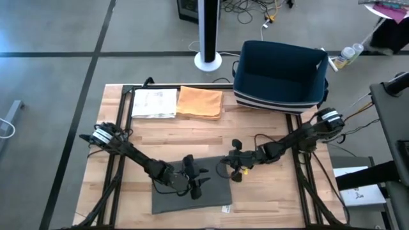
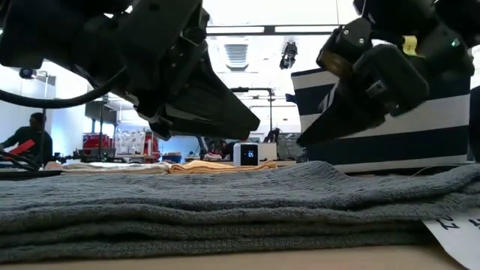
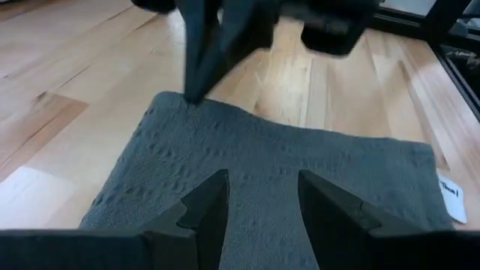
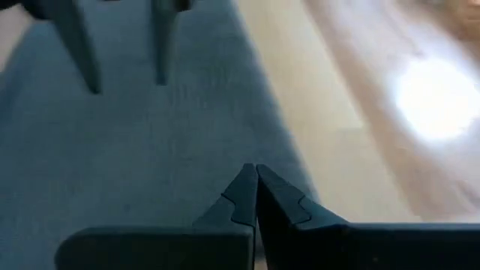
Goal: Fold towel
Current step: Fold the black towel
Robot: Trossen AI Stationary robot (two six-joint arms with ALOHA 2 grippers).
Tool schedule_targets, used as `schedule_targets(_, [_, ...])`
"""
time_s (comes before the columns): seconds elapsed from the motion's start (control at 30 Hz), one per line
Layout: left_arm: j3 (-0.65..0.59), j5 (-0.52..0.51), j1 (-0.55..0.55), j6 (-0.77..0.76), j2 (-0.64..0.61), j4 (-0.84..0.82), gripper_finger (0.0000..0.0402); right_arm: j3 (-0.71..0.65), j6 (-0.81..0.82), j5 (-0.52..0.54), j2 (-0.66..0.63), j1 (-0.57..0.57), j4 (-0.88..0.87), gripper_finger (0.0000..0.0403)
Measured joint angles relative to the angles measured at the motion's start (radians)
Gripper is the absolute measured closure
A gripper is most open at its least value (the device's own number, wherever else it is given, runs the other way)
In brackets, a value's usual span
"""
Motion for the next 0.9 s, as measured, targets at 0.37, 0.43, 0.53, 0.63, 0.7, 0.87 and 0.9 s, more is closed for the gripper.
schedule_targets(0.37, [-0.005, 0.009, -0.001, -0.057, 0.002, -0.001, 0.0249, -0.019, -0.03, 0.009, 0.122, -0.116, 0.078, 0.0403])
schedule_targets(0.43, [-0.008, 0.009, -0.001, -0.063, 0.002, -0.007, 0.0249, -0.019, -0.04, 0.009, 0.13, -0.123, 0.085, 0.0403])
schedule_targets(0.53, [-0.009, 0.009, -0.001, -0.07, 0.002, -0.009, 0.0249, -0.02, -0.061, 0.012, 0.131, -0.125, 0.09, 0.0403])
schedule_targets(0.63, [-0.009, 0.009, -0.001, -0.088, 0.002, -0.024, 0.0249, -0.023, -0.091, 0.005, 0.098, -0.12, 0.069, 0.0403])
schedule_targets(0.7, [-0.01, 0.009, -0.001, -0.096, 0.003, -0.027, 0.0249, -0.023, -0.113, 0.004, 0.067, -0.11, 0.064, 0.0403])
schedule_targets(0.87, [-0.01, 0.009, -0.001, -0.122, 0.003, -0.04, 0.0249, -0.031, -0.112, 0.002, -0.006, -0.076, -0.016, 0.0403])
schedule_targets(0.9, [-0.01, 0.009, -0.001, -0.135, 0.003, -0.04, 0.0249, -0.037, -0.11, 0.002, -0.006, -0.07, -0.027, 0.0403])
